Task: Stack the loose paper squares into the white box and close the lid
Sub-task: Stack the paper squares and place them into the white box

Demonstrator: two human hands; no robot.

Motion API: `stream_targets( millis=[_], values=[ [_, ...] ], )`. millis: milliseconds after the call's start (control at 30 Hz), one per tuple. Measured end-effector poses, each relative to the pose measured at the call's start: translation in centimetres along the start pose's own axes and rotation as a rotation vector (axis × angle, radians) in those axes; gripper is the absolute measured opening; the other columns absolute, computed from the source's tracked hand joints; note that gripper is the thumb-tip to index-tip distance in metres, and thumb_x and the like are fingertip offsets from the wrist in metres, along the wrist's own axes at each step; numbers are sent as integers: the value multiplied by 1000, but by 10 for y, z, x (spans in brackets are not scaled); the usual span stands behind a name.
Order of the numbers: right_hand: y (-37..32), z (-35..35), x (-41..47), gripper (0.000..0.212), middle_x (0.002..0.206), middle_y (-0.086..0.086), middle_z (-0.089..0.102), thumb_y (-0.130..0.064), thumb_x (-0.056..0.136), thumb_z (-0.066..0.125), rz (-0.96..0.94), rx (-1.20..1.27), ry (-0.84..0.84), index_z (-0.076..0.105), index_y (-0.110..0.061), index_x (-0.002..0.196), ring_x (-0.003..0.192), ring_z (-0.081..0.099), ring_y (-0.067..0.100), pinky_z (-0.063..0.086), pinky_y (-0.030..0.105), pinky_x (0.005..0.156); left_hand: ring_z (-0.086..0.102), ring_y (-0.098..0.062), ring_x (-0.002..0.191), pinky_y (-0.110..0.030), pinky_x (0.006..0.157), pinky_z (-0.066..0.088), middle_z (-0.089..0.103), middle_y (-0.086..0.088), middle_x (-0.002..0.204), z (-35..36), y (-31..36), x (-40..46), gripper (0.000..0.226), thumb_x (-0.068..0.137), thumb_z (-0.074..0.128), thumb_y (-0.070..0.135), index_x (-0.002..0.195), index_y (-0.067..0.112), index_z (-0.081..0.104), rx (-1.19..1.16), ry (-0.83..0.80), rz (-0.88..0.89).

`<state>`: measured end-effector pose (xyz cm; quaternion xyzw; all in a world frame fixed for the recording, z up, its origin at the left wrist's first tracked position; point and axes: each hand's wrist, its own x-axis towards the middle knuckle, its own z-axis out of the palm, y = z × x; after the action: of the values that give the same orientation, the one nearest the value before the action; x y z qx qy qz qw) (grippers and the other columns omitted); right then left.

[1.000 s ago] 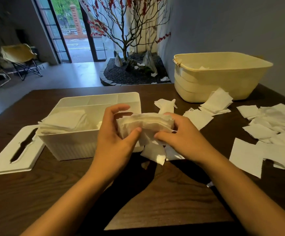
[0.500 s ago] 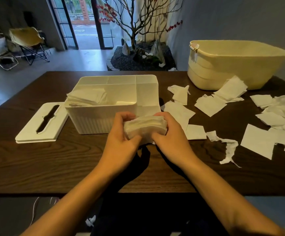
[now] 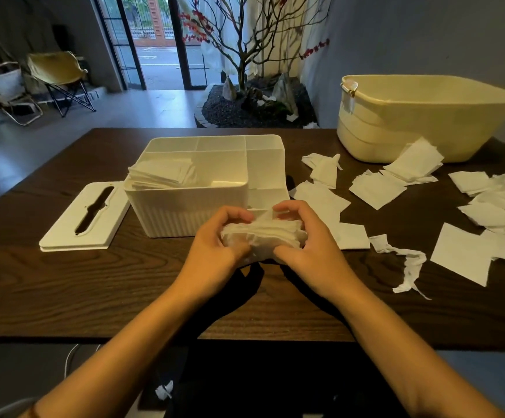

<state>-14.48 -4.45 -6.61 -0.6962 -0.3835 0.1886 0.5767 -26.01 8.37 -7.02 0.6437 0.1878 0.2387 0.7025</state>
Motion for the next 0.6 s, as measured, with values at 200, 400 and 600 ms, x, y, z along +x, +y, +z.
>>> stream_targets(
  millis=[200,400,600],
  values=[
    [0,4,5,38,99,-9,63,-6,79,65,-31,-155,-57,61,-38,99,90,58,5,45,15,70,66,-29,82,-38,70,54,69,-16,92,4,7,4,27,78,69,-6,96,14,64,8,8,-57],
    [2,-1,5,17,81,-1,61,-3,79,68,-29,-131,-33,63,-18,85,72,53,11,41,25,60,59,-20,73,-36,67,50,65,-12,80,0,8,5,25,72,67,1,90,18,66,163,-2,8],
    [0,-4,9,23,93,-2,69,-5,84,70,11,-46,-9,64,-23,96,85,63,9,53,25,73,73,-18,94,-21,73,55,77,-3,99,-10,16,4,33,86,68,-6,111,15,69,222,-43,-66]
  ],
)
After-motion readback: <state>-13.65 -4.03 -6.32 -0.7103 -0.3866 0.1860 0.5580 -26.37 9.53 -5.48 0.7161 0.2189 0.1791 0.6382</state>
